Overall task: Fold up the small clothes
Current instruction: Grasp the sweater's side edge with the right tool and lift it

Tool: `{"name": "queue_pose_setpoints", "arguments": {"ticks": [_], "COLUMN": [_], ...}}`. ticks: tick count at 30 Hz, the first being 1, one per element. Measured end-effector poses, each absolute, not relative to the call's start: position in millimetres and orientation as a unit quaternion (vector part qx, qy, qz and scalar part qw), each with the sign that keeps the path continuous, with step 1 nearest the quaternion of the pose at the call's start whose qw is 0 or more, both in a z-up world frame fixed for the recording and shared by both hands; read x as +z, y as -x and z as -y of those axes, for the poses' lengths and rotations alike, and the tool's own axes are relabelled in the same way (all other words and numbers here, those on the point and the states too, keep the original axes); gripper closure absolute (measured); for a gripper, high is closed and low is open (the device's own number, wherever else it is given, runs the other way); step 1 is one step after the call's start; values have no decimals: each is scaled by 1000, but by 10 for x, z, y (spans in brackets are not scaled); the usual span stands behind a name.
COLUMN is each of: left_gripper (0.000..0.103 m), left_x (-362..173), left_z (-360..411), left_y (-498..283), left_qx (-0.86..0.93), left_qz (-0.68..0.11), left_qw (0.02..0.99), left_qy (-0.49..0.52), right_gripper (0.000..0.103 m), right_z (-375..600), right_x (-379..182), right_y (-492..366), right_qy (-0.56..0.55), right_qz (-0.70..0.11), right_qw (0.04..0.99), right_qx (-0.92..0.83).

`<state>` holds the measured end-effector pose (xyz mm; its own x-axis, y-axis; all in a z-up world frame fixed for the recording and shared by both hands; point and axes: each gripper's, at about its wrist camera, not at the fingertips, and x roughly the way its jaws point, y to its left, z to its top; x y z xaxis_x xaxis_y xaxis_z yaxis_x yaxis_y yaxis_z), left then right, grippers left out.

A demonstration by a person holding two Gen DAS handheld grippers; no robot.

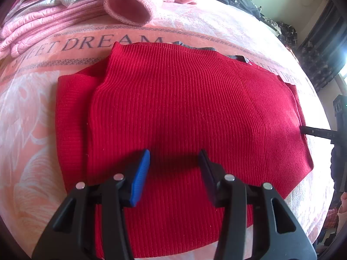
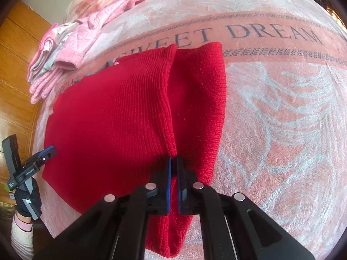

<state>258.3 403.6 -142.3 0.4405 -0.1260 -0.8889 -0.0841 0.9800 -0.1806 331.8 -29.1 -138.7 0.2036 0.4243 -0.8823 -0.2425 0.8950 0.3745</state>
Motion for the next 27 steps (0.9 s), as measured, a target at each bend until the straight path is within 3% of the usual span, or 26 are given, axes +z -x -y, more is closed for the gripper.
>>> {"name": "queue_pose_setpoints", "arguments": {"ticks": [3, 4, 6, 7, 8, 21, 24, 27], "left_gripper": [56, 56, 56, 55, 54, 51, 51, 51], "left_x": [-1429, -1425, -1385, -1361, -1330, -1273, -1384, -1424], "left_z": [-4021, -4019, -4025, -4024, -4026, -3935, -3973, -4006], "left_y": [-2587, -2593, -2588, -2576, -2563, -2549, -2581, -2579], "left_qx": [-10, -10, -9, -9, -10, -29, -26, -29], "left_qz": [-529, -530, -532, -532, -530, -525, -536, -535], "left_qw": [843, 842, 841, 841, 841, 845, 837, 837], "left_qy": [95, 96, 99, 101, 104, 98, 104, 114], "right_gripper": [98, 91, 65, 42, 35, 33, 41, 64], "right_z": [280, 284, 293, 345, 394, 549, 468, 415], "right_x": [-1368, -1329, -1234, -1169, -1119, -1511, -1504, -1513], "right_y": [-3325, -3314, -3281, -3250, -3223, -3332, -3382, -3423], "right_qy": [-74, -77, -88, -97, -100, -171, -169, -174], "right_qz": [-594, -590, -579, -570, -564, -602, -595, -591], "right_qw": [771, 773, 778, 783, 788, 736, 743, 747], "right_qx": [218, 222, 228, 230, 227, 256, 256, 248]}}
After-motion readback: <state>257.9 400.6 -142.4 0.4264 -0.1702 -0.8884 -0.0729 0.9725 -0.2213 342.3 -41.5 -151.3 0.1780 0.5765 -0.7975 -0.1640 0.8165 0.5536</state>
